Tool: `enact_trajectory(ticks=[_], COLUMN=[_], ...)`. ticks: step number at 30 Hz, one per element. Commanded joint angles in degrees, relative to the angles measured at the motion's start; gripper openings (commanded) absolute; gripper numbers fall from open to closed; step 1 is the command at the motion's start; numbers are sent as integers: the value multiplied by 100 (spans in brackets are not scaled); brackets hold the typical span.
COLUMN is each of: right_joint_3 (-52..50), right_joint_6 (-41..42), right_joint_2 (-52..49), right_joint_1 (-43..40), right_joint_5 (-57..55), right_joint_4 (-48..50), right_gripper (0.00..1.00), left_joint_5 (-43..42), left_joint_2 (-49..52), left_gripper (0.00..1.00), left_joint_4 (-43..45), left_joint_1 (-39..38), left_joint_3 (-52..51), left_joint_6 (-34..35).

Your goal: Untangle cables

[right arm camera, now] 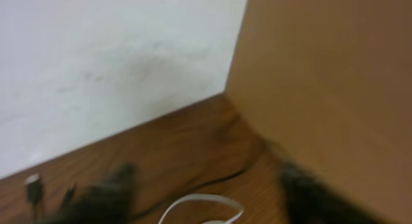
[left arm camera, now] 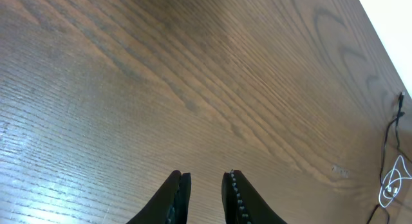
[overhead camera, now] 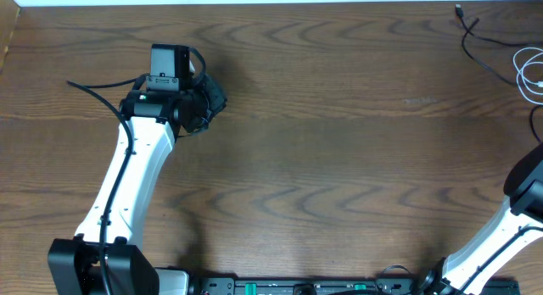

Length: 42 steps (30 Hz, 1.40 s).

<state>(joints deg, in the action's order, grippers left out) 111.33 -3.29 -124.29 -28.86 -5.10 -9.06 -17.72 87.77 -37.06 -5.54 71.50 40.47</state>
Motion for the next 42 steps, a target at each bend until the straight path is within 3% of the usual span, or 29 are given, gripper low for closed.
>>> enact_trajectory(ticks=[1, 8, 13, 15, 17, 18, 24, 28, 35, 42], right_joint_3=[59, 61, 66, 66, 66, 66, 63, 63, 63, 63], right_joint_6=[223, 756, 754, 754, 750, 748, 745, 752, 752, 752], right_joint_2=[-11, 35, 402, 616, 942, 1204, 2527, 3528, 4354, 4535], right_joint_1=[225, 662, 966, 1108, 1298, 1427, 2081, 2535, 2588, 2586], right_joint_5=[597, 922, 2573, 2887, 2903, 2900, 2068, 1875, 1878, 1875], right_joint_4=[-595, -2614, -3482, -3630, -3814, -3956, -4463, -4894, -5525, -6194], right_gripper=[99, 99, 99, 99, 99, 99, 99, 99, 99, 99], left_joint_5=[-17, -20, -20, -20, -20, -17, 42, 44, 44, 44], left_joint_2=[-9, -9, -9, -9, -9, -9, -9, -9, -9, -9], left_gripper=[22, 22, 30, 47, 86, 93, 93, 93, 93, 94], left_joint_4=[9, 4, -28, -68, -151, -197, -382, -306, -317, -317], left_joint_1=[-103, -157, -157, -157, -155, -155, -157, -155, -155, -155], left_joint_3=[83, 83, 83, 83, 83, 83, 83, 83, 83, 83], left_joint_6=[-39, -42, -42, -37, -37, -42, -24, 1504, 1537, 1537])
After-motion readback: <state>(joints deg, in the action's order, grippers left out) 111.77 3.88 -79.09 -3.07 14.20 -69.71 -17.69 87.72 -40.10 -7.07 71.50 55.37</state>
